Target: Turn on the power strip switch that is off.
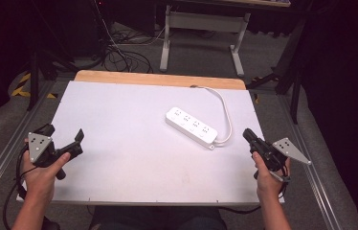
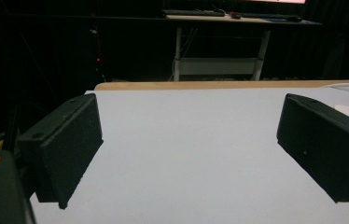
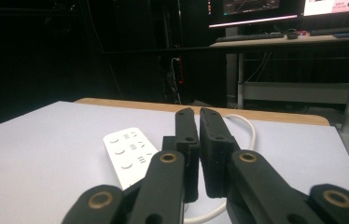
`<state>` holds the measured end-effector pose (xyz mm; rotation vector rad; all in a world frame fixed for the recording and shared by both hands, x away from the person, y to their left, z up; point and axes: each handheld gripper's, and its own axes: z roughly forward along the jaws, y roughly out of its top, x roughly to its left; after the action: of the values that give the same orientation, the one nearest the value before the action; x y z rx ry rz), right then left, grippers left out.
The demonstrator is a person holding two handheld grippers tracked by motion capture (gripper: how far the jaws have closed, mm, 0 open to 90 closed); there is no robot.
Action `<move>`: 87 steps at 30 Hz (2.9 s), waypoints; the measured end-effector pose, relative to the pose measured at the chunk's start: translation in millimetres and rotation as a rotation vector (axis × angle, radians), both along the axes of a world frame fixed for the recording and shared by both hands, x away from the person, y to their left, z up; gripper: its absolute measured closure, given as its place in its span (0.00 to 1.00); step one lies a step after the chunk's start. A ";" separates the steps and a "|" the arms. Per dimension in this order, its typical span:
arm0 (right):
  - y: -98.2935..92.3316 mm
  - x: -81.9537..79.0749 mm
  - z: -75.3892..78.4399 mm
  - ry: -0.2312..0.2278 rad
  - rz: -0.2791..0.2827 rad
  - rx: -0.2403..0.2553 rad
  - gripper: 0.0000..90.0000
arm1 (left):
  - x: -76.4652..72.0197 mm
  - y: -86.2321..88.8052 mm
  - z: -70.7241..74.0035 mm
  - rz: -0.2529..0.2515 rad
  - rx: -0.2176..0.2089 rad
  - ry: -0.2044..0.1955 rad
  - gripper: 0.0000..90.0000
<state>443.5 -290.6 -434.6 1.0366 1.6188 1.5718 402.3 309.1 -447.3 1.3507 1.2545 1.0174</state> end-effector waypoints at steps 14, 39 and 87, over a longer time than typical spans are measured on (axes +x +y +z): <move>-3.4 2.4 -0.8 -0.004 -0.004 -0.025 0.72 | 0.3 0.7 -0.1 0.002 -0.006 0.000 0.08; 1.8 11.9 -15.8 0.051 0.019 -0.060 0.03 | -4.8 0.9 0.9 -0.003 -0.006 -0.008 0.08; 5.9 14.1 -20.5 0.057 0.046 -0.105 0.04 | -8.4 2.2 0.3 -0.017 0.004 -0.016 0.08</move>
<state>457.6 -284.7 -455.1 1.0026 1.7553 1.4813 393.9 311.3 -447.0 1.3516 1.2281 1.0170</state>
